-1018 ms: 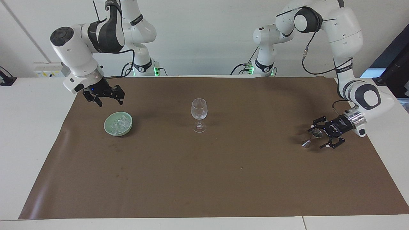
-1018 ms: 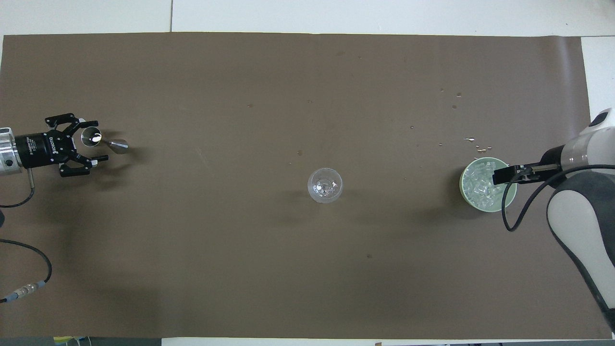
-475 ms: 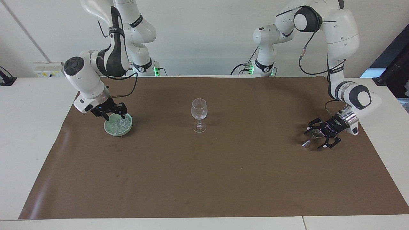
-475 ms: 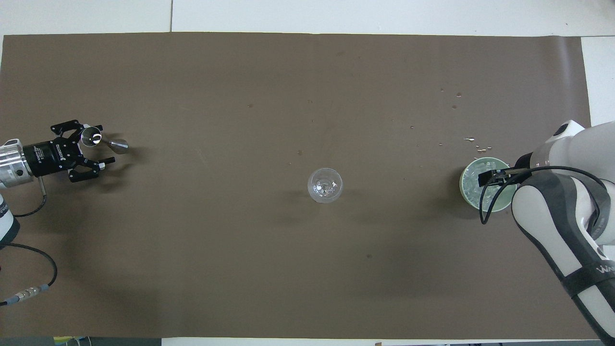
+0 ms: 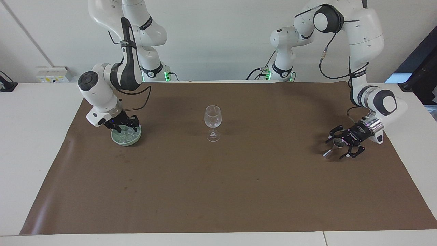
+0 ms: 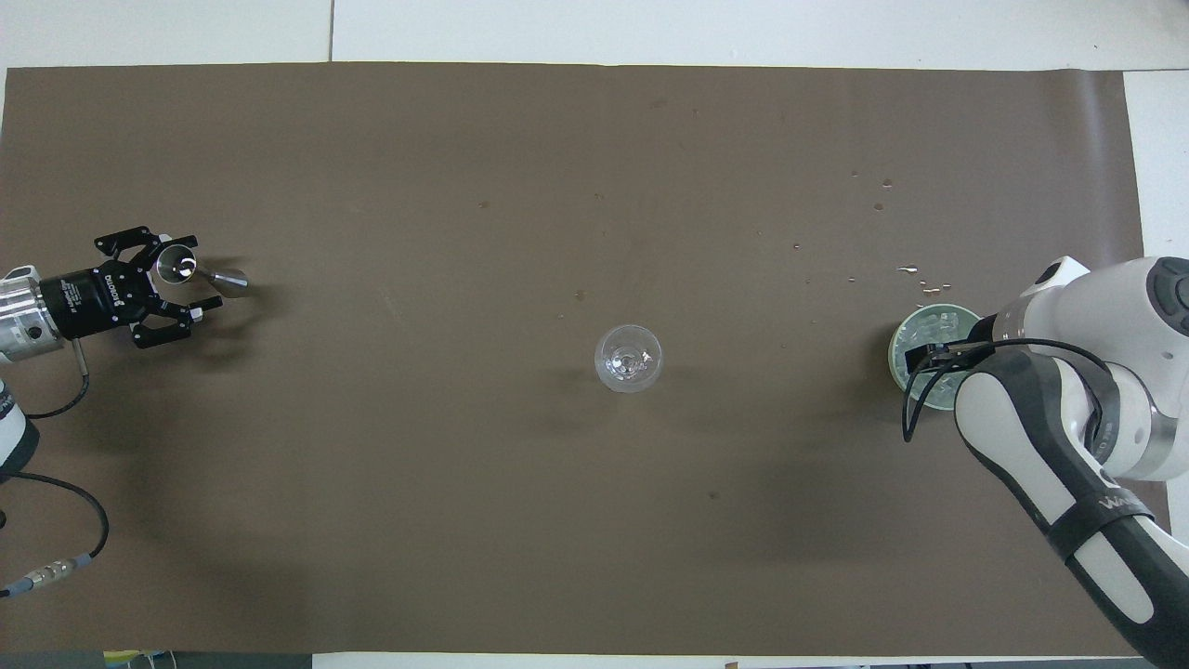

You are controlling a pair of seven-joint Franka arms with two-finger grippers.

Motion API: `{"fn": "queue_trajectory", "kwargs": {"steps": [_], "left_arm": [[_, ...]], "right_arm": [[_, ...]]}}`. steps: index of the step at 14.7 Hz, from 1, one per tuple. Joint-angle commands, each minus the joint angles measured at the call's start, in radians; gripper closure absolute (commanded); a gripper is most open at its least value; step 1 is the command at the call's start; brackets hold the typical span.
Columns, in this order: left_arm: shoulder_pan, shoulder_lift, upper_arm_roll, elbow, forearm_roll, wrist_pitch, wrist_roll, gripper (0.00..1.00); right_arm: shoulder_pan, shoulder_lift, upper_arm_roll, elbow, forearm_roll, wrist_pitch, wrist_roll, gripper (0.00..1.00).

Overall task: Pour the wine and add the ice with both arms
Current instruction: 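Close the left gripper on the jigger while the right gripper grips ice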

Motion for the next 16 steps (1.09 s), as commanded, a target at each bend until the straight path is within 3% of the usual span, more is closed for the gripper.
{"fn": "queue_trajectory", "kwargs": {"steps": [1, 2, 4, 10, 13, 16], "left_arm": [[-0.004, -0.029, 0.003, -0.044, -0.022, -0.003, 0.018, 0.29], [-0.003, -0.03, 0.003, -0.045, -0.022, -0.004, 0.018, 0.49], [-0.003, -0.031, 0.003, -0.045, -0.022, -0.006, 0.02, 1.0], [-0.035, -0.087, 0.014, -0.024, -0.012, -0.016, 0.001, 1.0], [-0.058, -0.174, 0.012, -0.027, 0.046, -0.058, 0.0, 1.0], [-0.167, -0.263, 0.014, -0.034, 0.126, -0.055, -0.06, 1.0]], "right_arm": [[-0.014, -0.009, 0.008, -0.015, 0.018, 0.017, -0.021, 0.23], [-0.014, -0.009, 0.008, -0.015, 0.018, 0.017, -0.021, 0.25], [-0.014, -0.009, 0.008, -0.016, 0.018, 0.015, -0.021, 0.29], [-0.008, -0.009, 0.008, -0.015, 0.018, 0.017, -0.021, 0.42], [-0.008, -0.009, 0.008, -0.015, 0.018, 0.015, -0.021, 0.46], [-0.005, -0.009, 0.008, -0.015, 0.018, 0.015, -0.021, 0.51]]}}
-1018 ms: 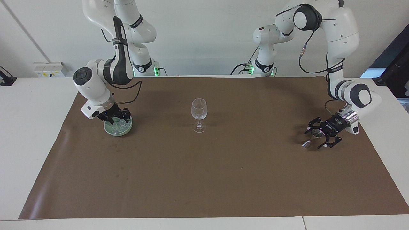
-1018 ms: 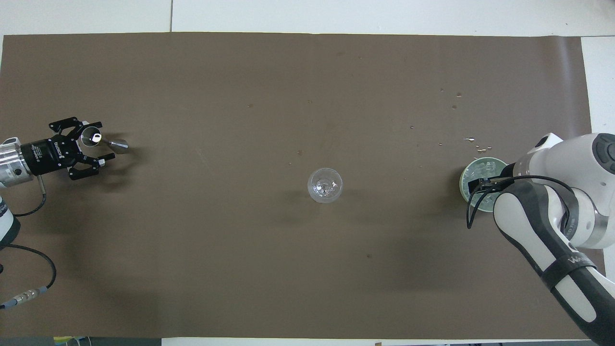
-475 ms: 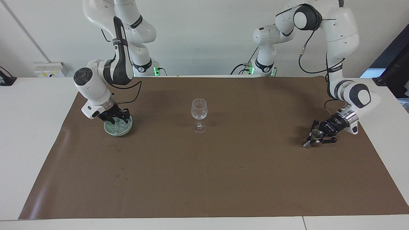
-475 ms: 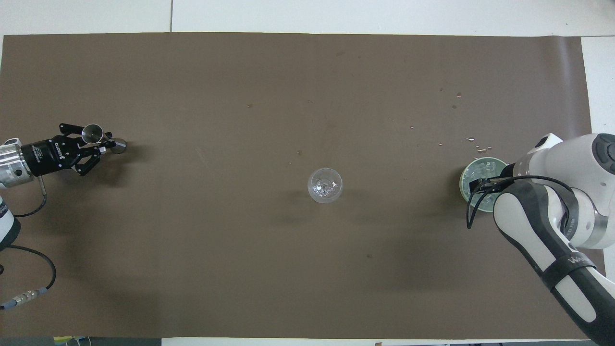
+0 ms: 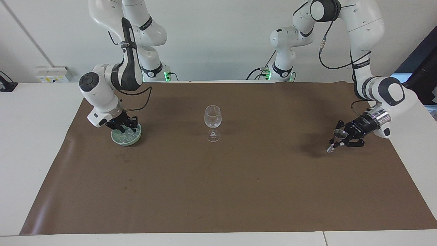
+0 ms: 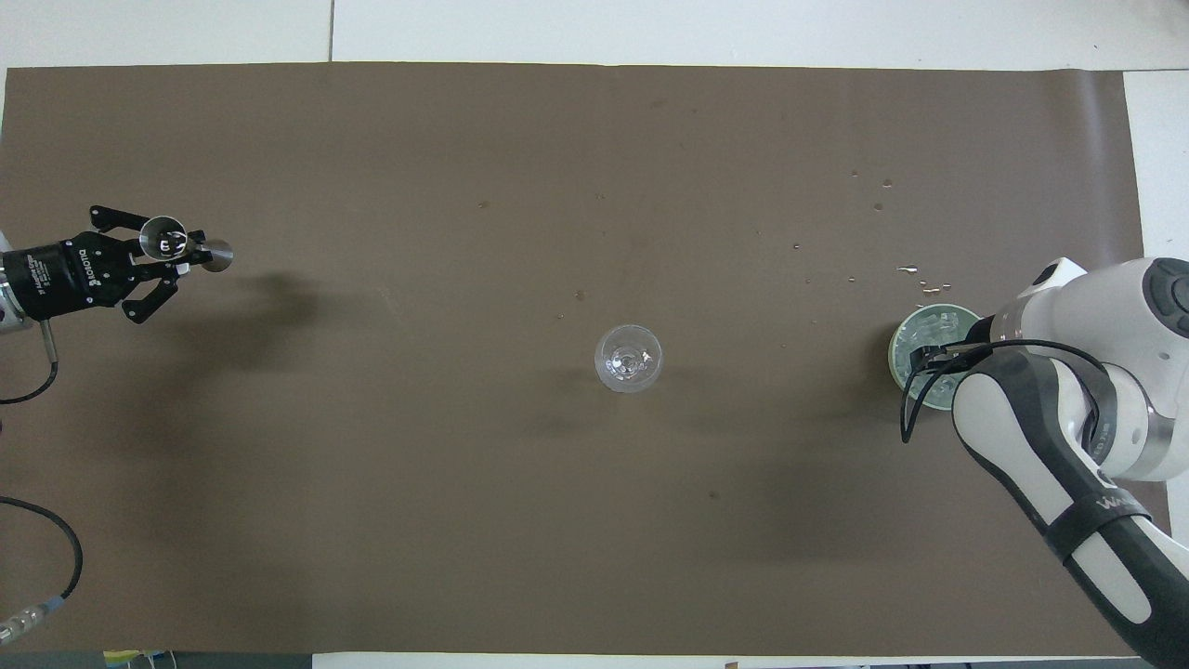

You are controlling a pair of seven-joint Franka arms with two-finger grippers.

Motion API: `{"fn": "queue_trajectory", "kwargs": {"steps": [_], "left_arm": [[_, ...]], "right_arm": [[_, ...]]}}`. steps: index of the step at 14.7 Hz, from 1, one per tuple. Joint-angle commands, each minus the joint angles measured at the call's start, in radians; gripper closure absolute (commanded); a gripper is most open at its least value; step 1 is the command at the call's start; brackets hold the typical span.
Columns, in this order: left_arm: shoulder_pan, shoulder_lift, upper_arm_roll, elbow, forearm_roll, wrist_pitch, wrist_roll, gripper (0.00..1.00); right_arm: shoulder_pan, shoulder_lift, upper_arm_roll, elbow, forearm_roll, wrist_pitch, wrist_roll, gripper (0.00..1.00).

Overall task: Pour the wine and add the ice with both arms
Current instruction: 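Close the left gripper on the jigger while the right gripper grips ice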

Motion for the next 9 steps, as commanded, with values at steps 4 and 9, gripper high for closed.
{"fn": "queue_trajectory", "kwargs": {"steps": [4, 9], "left_arm": [[-0.222, -0.188, 0.012, -0.031, 0.157, -0.001, -0.22, 1.0], [-0.456, -0.265, 0.009, -0.025, 0.292, 0.043, -0.434, 1.0]], "right_arm": [[-0.006, -0.009, 0.007, -0.012, 0.017, 0.015, -0.021, 0.58], [-0.007, -0.009, 0.007, -0.012, 0.017, 0.015, -0.023, 0.67]]}}
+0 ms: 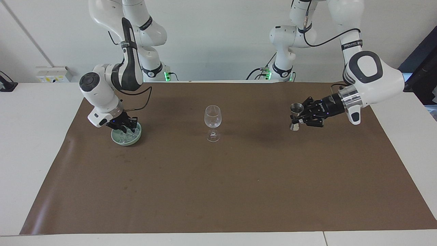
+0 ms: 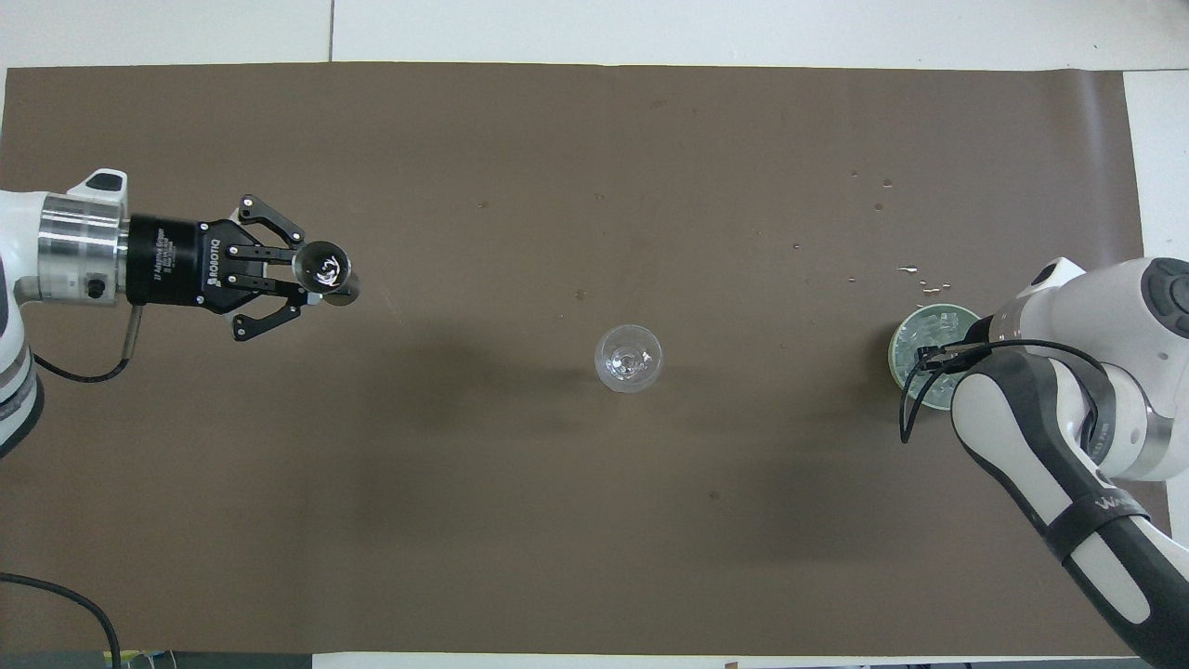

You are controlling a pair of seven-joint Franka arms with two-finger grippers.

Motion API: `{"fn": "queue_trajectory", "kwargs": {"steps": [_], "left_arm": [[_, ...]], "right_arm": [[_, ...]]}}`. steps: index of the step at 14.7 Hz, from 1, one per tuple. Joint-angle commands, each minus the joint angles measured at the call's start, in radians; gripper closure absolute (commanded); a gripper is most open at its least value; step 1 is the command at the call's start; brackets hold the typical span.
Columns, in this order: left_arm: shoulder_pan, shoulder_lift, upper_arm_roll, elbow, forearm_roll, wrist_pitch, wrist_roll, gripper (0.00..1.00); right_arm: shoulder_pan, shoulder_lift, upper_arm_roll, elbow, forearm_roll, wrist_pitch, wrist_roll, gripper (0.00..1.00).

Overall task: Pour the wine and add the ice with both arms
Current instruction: 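Carry the silver jigger with the left gripper over the clear glass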

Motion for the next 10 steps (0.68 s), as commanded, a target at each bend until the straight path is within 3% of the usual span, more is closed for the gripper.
{"fn": "queue_trajectory", "kwargs": {"steps": [1, 7, 10], "left_arm": [[-0.113, -0.048, 0.013, -0.023, 0.054, 0.058, -0.123, 1.0], [-0.317, -0.044, 0.01, -0.022, 0.141, 0.213, -0.335, 1.0], [-0.412, -0.036, 0.008, -0.022, 0.214, 0.297, -0.442, 1.0]], "right_arm": [[-0.008, -0.009, 0.006, -0.012, 0.017, 0.015, -0.023, 0.69], [-0.005, -0.009, 0.006, -0.009, 0.015, 0.014, -0.027, 1.0], [-0.005, -0.007, 0.006, -0.001, 0.015, 0.01, -0.03, 1.0]]}}
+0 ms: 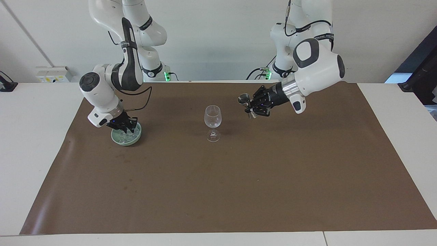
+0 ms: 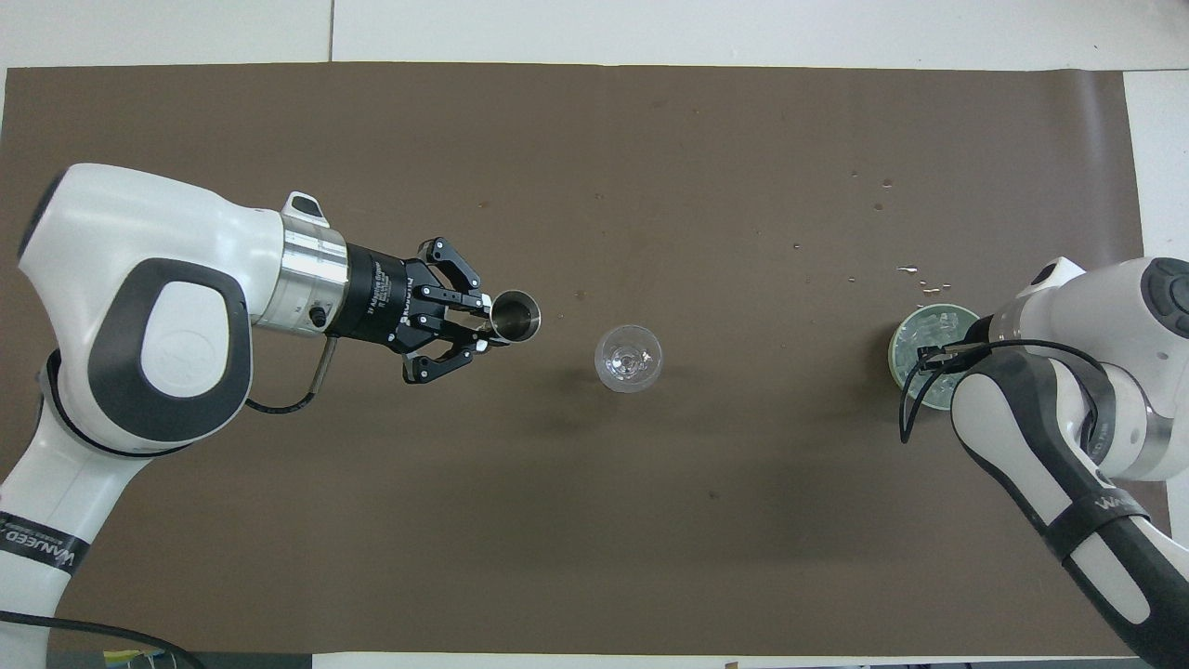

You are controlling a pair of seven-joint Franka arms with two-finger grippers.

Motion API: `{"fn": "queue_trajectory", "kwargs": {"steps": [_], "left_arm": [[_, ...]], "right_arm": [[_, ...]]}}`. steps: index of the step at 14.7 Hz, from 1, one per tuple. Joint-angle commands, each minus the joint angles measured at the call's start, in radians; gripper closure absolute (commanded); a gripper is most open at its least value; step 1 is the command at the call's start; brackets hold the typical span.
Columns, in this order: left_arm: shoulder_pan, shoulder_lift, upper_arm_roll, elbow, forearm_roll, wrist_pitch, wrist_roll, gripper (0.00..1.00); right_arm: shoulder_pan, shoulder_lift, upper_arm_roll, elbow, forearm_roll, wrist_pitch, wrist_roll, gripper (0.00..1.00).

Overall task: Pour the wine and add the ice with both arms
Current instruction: 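Carry the silver jigger with the left gripper over the clear glass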

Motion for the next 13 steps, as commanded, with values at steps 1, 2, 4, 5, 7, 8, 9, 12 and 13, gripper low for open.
{"fn": "queue_trajectory", "kwargs": {"steps": [1, 2, 4, 5, 7, 8, 9, 12, 13], "left_arm": [[-0.078, -0.01, 0.013, -0.017, 0.052, 0.082, -0.095, 1.0], [-0.098, -0.008, 0.013, -0.017, 0.1, 0.099, -0.129, 1.0], [-0.145, -0.005, 0.013, -0.017, 0.192, 0.148, -0.225, 1.0], [-0.158, 0.001, 0.013, -0.016, 0.243, 0.173, -0.259, 1.0], [-0.178, 0.004, 0.009, -0.013, 0.288, 0.19, -0.296, 1.0], [-0.182, 0.007, 0.009, -0.01, 0.291, 0.201, -0.301, 1.0], [-0.193, 0.007, 0.009, -0.01, 0.317, 0.208, -0.307, 1.0], [-0.239, 0.007, 0.007, -0.01, 0.456, 0.234, -0.394, 1.0], [-0.242, 0.007, 0.007, -0.01, 0.482, 0.234, -0.407, 1.0]], "right_arm": [[-0.004, -0.002, 0.005, 0.011, 0.013, 0.004, -0.03, 1.0], [-0.002, -0.001, 0.005, 0.022, 0.013, -0.003, -0.03, 1.0], [-0.002, 0.004, 0.005, 0.039, 0.013, -0.019, -0.029, 1.0], [-0.002, 0.005, 0.006, 0.053, 0.013, -0.034, -0.03, 1.0], [-0.002, 0.004, 0.007, 0.114, 0.013, -0.115, -0.027, 1.0], [-0.002, 0.002, 0.007, 0.141, 0.013, -0.153, -0.029, 1.0], [-0.002, -0.002, 0.008, 0.171, 0.013, -0.193, -0.027, 1.0], [-0.001, -0.002, 0.01, 0.246, 0.013, -0.27, -0.027, 1.0], [-0.001, -0.004, 0.017, 0.27, 0.013, -0.292, -0.027, 1.0]]}}
